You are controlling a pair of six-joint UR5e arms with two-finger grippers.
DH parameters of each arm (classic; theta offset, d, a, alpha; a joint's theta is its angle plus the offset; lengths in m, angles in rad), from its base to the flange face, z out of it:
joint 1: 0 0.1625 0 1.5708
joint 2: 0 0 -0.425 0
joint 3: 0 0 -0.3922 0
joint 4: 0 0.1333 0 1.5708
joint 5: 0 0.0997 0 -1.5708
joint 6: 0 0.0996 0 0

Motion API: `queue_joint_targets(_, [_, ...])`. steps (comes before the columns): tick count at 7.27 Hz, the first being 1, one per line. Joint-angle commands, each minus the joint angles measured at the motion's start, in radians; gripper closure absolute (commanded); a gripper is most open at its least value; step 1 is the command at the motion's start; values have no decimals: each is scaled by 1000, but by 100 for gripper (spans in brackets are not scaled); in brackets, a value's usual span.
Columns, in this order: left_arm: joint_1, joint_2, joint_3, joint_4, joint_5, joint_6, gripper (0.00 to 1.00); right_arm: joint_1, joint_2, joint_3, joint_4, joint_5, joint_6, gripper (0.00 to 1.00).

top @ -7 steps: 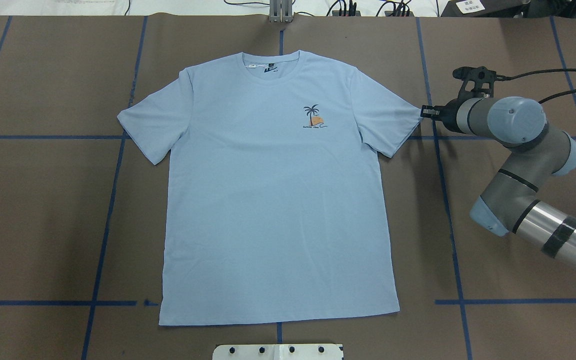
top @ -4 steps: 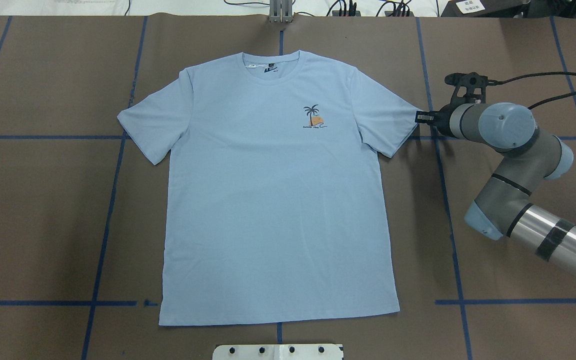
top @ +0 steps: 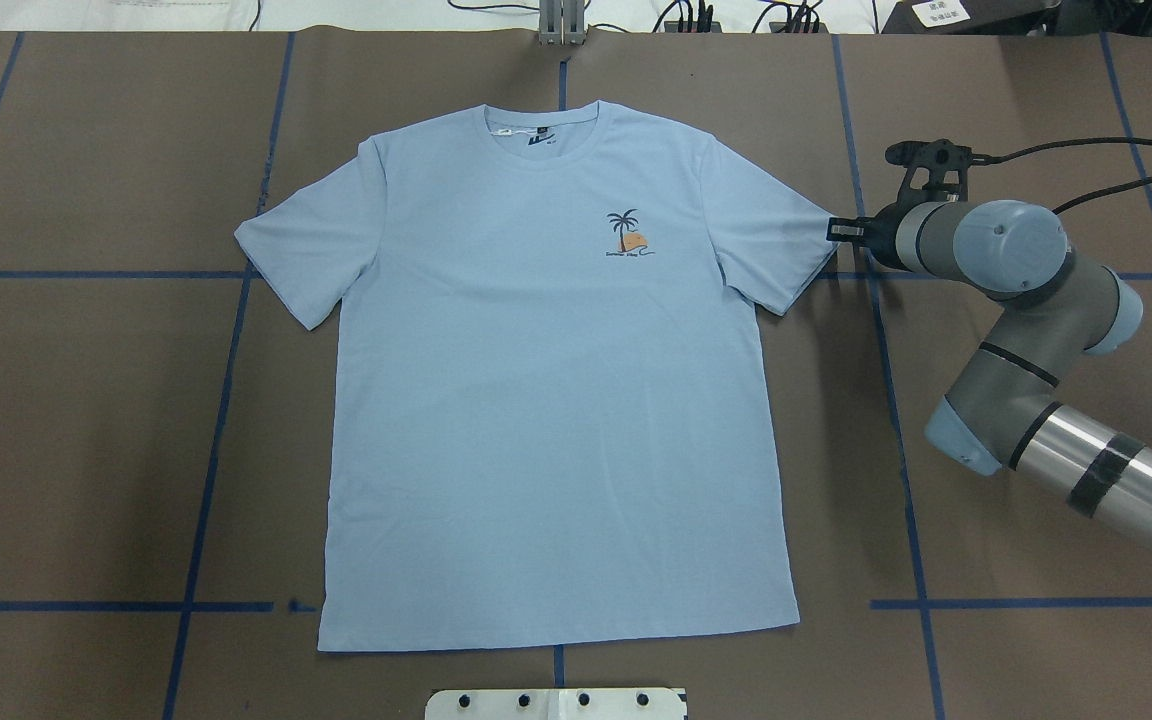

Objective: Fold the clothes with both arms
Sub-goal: 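Move the right gripper in toward the shirt sleeve nearest it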

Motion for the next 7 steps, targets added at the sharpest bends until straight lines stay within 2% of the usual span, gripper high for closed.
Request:
queue_joint_targets(1, [0, 1, 0, 0, 0, 0, 0, 5, 1, -1, -2, -2, 0, 65])
queue_joint_targets(3, [0, 1, 2, 0, 0, 0, 0, 5, 10, -4, -3, -13, -6, 67])
queue_joint_targets(4, [0, 1, 3, 0, 0, 0, 0, 5, 22, -22, -7, -13, -6, 73])
queue_joint_targets(5, [0, 1, 3, 0, 0, 0, 0, 5, 43, -49, -5, -13, -6, 86])
queue_joint_targets(7, [0, 4, 2, 0, 0, 0, 0, 12, 41, -45, 3, -11, -32, 100])
